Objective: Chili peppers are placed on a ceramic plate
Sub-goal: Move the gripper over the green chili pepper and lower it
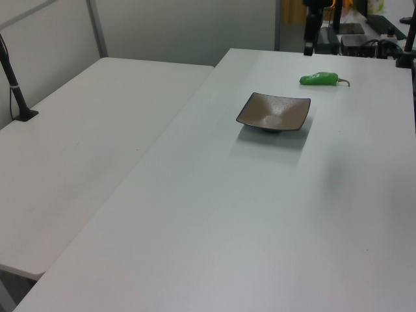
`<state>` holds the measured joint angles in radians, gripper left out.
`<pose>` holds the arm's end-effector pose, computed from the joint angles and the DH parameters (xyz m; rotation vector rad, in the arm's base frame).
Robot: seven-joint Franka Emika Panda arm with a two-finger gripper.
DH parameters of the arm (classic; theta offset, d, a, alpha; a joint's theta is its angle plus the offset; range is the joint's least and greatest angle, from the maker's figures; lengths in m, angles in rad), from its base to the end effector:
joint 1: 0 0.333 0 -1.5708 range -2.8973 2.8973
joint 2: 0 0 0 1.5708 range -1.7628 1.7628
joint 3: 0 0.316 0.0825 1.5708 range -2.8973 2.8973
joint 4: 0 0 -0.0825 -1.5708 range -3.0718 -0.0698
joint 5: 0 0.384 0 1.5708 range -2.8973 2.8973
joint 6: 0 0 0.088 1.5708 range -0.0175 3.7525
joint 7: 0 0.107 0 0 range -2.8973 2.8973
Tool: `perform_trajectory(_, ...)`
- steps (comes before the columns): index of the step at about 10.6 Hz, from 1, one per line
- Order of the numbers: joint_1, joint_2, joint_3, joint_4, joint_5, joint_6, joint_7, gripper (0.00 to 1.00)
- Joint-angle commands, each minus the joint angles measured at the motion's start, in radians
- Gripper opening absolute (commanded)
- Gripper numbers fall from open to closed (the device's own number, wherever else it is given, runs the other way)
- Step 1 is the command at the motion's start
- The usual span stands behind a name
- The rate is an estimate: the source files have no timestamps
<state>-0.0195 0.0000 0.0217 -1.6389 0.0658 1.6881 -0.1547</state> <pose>0.5644 0.0076 0.6028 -3.0701 -0.2319 -0.0832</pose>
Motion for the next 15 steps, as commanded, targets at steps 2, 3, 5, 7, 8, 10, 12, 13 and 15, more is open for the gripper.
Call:
perform_trajectory(2, -0.207, 0.049, -0.002, 0.037, -0.008, 0.024, -0.209, 1.00)
perform_trajectory(3, -0.255, 0.079, -0.006, 0.056, -0.023, 0.025, -0.223, 1.00)
perform_trajectory(5, -0.328, 0.129, -0.019, 0.064, -0.061, 0.100, -0.279, 1.00)
perform_trajectory(7, -0.367, 0.188, -0.060, 0.060, -0.063, 0.200, -0.298, 1.00)
perform_trajectory(8, -0.369, 0.228, -0.084, 0.062, -0.070, 0.240, -0.304, 1.00)
perform_trajectory(10, -0.387, 0.293, -0.114, 0.060, -0.072, 0.350, -0.307, 1.00)
perform_trajectory(12, -0.416, 0.348, -0.117, 0.060, -0.072, 0.431, -0.309, 1.00)
perform_trajectory(13, -0.433, 0.373, -0.117, 0.059, -0.072, 0.477, -0.309, 1.00)
perform_trajectory(15, -0.448, 0.426, -0.117, 0.059, -0.072, 0.534, -0.309, 1.00)
